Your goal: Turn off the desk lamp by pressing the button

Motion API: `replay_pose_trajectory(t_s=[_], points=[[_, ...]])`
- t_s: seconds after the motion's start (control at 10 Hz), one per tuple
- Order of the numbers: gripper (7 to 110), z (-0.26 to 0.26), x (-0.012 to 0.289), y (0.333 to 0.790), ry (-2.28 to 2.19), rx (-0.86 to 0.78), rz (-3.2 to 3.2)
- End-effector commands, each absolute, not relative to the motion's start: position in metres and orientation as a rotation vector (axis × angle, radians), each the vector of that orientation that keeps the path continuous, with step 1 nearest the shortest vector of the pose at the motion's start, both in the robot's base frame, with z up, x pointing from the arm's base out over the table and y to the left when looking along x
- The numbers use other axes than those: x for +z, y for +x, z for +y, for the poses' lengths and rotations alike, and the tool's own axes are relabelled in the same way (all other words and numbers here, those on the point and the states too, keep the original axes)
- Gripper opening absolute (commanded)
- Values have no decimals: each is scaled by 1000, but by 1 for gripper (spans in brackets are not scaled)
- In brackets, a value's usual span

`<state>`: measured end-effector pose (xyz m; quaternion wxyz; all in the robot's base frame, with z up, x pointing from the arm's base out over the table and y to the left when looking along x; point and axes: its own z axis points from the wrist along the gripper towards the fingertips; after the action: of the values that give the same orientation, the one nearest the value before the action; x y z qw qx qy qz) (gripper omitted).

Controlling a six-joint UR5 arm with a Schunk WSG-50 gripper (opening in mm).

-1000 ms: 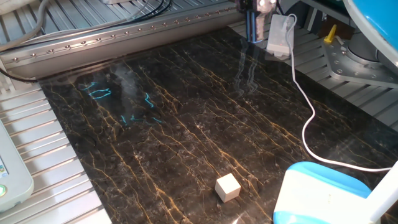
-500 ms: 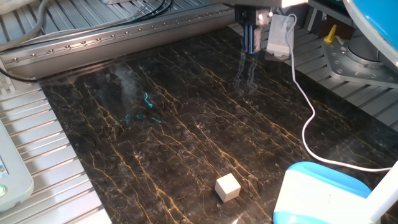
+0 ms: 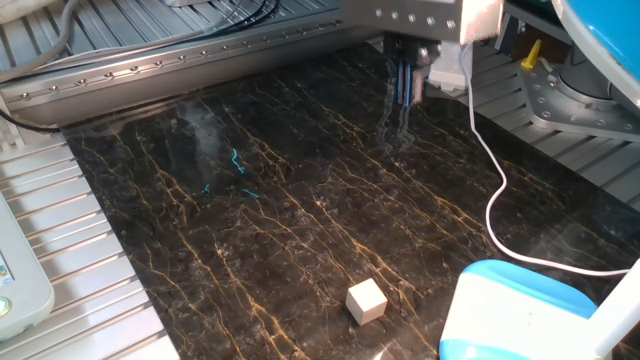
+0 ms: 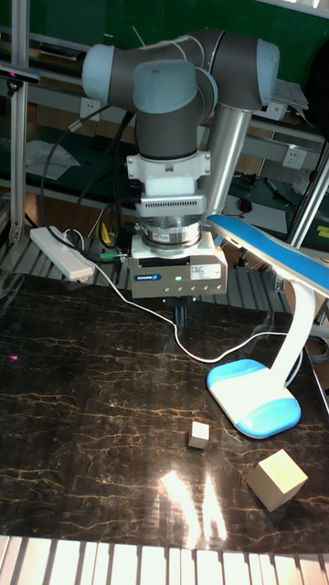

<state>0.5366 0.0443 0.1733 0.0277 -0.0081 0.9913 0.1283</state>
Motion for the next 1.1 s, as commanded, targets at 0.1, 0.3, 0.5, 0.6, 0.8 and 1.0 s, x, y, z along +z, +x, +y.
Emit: replay_pose_trajectory(t_s=[0.1, 0.3, 0.5, 0.6, 0.8, 1.0], points=[[7, 49, 167, 532, -37, 412, 3052], [7, 48, 166, 531, -21, 411, 3057], [7, 49, 166, 530, -21, 420, 3056], [7, 50, 167, 532, -20, 422, 3051], [7, 52, 167, 531, -27, 434, 3052], [7, 27, 161, 527, -112, 279, 3080]])
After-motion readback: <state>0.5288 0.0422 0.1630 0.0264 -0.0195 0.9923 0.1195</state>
